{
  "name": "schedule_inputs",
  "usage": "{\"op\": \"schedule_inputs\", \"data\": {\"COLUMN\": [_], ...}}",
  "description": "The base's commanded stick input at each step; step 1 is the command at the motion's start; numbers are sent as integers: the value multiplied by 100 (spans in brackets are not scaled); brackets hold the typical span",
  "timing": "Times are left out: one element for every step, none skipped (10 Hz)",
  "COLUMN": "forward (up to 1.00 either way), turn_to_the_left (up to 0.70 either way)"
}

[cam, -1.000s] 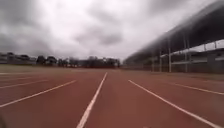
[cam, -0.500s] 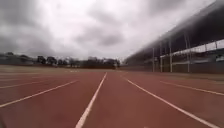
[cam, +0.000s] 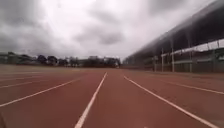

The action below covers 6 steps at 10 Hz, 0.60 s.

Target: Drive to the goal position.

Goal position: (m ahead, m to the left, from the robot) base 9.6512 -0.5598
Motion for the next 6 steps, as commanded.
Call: {"op": "schedule_inputs", "data": {"forward": [70, 70, 70, 70, 70, 70], "turn_to_the_left": [0, 0, 0, 0, 0, 0]}}
